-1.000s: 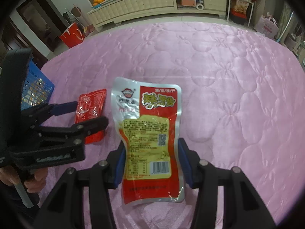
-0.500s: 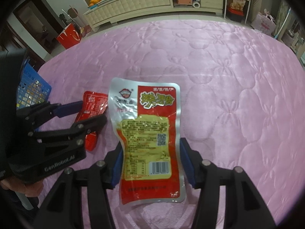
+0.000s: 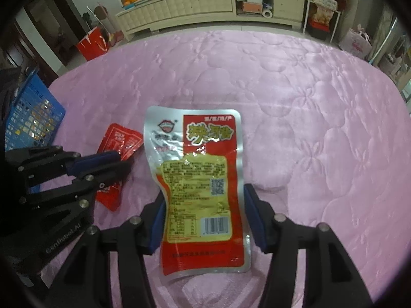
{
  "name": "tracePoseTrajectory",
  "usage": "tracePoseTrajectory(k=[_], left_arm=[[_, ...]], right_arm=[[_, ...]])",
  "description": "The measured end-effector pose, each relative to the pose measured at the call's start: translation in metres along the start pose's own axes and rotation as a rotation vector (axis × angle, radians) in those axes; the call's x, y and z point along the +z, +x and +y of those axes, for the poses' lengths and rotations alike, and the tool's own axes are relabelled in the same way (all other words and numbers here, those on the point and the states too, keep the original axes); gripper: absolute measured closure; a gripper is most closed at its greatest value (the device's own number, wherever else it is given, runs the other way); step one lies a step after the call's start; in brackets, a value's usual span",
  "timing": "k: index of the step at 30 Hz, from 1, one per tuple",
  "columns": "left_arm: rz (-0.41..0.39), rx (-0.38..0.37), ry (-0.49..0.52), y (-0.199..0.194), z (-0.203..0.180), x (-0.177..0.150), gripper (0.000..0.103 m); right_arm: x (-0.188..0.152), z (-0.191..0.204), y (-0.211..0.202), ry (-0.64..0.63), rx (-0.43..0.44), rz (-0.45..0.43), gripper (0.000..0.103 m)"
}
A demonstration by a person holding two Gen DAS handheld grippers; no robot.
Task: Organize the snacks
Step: 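Grasp the small red sauce packet with the left while the right lifts the spicy bag, then carry both packets over the basket and open both grippers to drop them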
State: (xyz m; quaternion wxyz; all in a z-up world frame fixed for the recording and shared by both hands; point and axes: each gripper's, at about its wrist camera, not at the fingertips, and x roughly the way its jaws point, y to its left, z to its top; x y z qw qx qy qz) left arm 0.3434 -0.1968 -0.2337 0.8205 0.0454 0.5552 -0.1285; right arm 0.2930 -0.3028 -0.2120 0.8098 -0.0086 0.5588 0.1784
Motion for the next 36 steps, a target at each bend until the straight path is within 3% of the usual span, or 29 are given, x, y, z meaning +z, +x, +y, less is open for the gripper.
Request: tracePoseTrajectory(k=[3, 4, 5, 10, 18, 34, 36], left_arm=[[-0.006, -0.007, -0.011, -0.004, 0.006, -0.006, 0.097], [-0.011, -0.012, -0.017, -0.006, 0.008, -0.008, 0.098], [-0.017, -0.02, -0.024, -0.008, 0.01, -0.01, 0.098], [-0.027, -0.026, -0.067, -0.015, 0.025, -0.018, 0.098], [-0.091, -0.041, -0.103, -0.051, 0.044, -0.033, 0.098], [-0.304, -0.033, -0.116, -0.183, 0.078, -0.071, 0.103], [-0.333, -0.035, -0.123, -0.2, 0.084, -0.075, 0.103]], right_arm=[[-0.002, -0.002, -0.005, 0.03, 0.047, -0.013, 0.052], [-0.002, -0.001, -0.006, 0.042, 0.109, -0.003, 0.071], [-0.005, -0.001, -0.006, 0.063, 0.142, 0.0, 0.071], [-0.005, 0.015, -0.004, 0.0, 0.059, -0.008, 0.071], [-0.014, 0.041, -0.021, -0.013, 0.055, -0.023, 0.075], [-0.021, 0.118, -0.125, -0.105, 0.056, -0.174, 0.079], [-0.02, 0.133, -0.137, -0.122, 0.074, -0.184, 0.099]])
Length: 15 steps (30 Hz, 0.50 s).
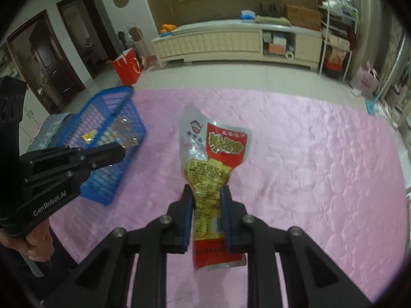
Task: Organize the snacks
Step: 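Carry both packets over the basket and open both grippers to drop them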
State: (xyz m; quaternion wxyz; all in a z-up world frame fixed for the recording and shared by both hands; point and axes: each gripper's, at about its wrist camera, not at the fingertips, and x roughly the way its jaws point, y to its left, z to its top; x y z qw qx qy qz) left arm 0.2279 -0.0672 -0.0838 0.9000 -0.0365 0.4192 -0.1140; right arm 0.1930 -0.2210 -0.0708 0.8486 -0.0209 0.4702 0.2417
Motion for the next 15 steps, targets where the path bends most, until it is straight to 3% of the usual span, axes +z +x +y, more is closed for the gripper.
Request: tracePoseTrajectory(k=[7, 15], left_arm=[[-0.07, 0.034, -0.021, -0.054, 0.036, -0.003, 0.103], [-0.081, 0.101, -0.081, -0.09, 0.094, -0.017, 0.103]], right_arm=[[0.018, 0.047, -0.009, -0.062, 0.033, -0.046, 0.099], [0.043, 0.119, 0.003, -0.171, 0.093, -0.057, 0.099]])
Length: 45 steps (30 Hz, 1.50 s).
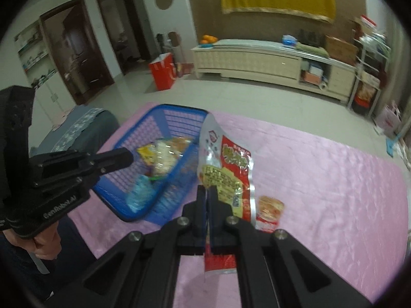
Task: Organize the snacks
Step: 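Carry both packets over the basket and open both grippers to drop them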
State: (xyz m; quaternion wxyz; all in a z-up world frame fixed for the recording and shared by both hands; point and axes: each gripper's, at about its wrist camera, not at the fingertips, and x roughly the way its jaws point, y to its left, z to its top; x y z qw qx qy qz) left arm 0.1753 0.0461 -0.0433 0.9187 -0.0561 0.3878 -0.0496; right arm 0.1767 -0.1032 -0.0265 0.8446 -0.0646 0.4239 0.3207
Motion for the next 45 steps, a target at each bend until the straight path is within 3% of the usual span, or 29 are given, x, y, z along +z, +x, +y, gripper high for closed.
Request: tracePoseTrajectory(k=[7, 13, 32, 36, 38, 39, 40, 41, 42, 45], left_arm=[[0.012, 0.056, -0.036, -0.014, 0.053, -0.006, 0.103], [0.029, 0.075, -0.057, -0.013, 0.084, -0.01, 0.103], [0.073, 0.078, -0.078, 0.017, 0.109, -0.015, 0.103], [0.077, 0.078, -0.085, 0.018, 0.111, -0.016, 0.102], [0.075, 0.079, -0.086, 0.017, 0.111, -0.016, 0.089], [0.071, 0.079, -0.087, 0.015, 0.111, -0.015, 0.075], [0.061, 0.083, -0.087, 0.013, 0.11, -0.014, 0.069], [0.055, 0.087, -0.088, 0.012, 0.11, -0.014, 0.068], [0.048, 0.083, -0.089, 0.009, 0.11, -0.013, 0.066], [0.038, 0.083, -0.078, 0.004, 0.106, -0.012, 0.062]], right_arm=[[0.019, 0.05, 0.036, -0.088, 0.041, 0.028, 0.099], [0.027, 0.069, 0.066, -0.123, 0.054, 0.065, 0.099], [0.038, 0.098, 0.128, -0.207, 0.013, 0.143, 0.099], [0.038, 0.099, 0.129, -0.225, -0.012, 0.121, 0.097], [0.039, 0.1, 0.128, -0.249, -0.047, 0.105, 0.085], [0.038, 0.099, 0.126, -0.248, -0.053, 0.101, 0.064], [0.039, 0.098, 0.124, -0.241, -0.051, 0.097, 0.035], [0.04, 0.097, 0.121, -0.233, -0.057, 0.079, 0.024], [0.04, 0.095, 0.116, -0.23, -0.07, 0.059, 0.019], [0.043, 0.088, 0.105, -0.199, -0.068, 0.044, 0.017]])
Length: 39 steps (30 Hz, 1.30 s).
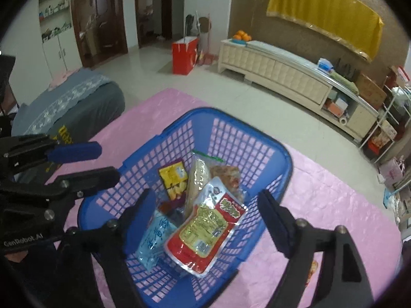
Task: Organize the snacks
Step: 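Carry both packets over the basket and open both grippers to drop them, then grasp the last small red snack packet with the right gripper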
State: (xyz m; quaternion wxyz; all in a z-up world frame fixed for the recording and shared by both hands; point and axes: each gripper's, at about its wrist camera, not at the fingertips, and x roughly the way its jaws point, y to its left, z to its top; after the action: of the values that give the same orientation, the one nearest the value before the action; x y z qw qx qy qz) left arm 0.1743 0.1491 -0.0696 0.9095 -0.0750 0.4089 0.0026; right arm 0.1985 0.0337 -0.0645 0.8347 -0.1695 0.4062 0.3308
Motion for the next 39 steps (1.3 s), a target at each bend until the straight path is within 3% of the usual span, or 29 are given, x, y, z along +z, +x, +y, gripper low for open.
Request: tracePoseTrajectory(k=[3, 6, 21, 29, 39], left_arm=[[-0.007, 0.009, 0.018, -0.006, -0.007, 0.001, 0.059], [-0.021, 0.001, 0.031, -0.012, -0.016, 0.002, 0.047], [-0.018, -0.035, 0.121, -0.012, -0.085, 0.015, 0.032], [0.07, 0.034, 0.127, 0.027, -0.105, 0.017, 0.032], [0.212, 0.068, 0.038, 0.083, -0.077, 0.015, 0.032]], right_arm=[[-0.001, -0.008, -0.009, 0.024, -0.007, 0.002, 0.017], [-0.004, -0.02, -0.02, 0.054, -0.022, -0.004, 0.017], [-0.038, -0.081, -0.06, 0.206, -0.061, -0.012, 0.014], [-0.065, -0.124, -0.043, 0.311, -0.11, 0.076, 0.013], [-0.095, -0.157, 0.005, 0.393, -0.159, 0.241, 0.013]])
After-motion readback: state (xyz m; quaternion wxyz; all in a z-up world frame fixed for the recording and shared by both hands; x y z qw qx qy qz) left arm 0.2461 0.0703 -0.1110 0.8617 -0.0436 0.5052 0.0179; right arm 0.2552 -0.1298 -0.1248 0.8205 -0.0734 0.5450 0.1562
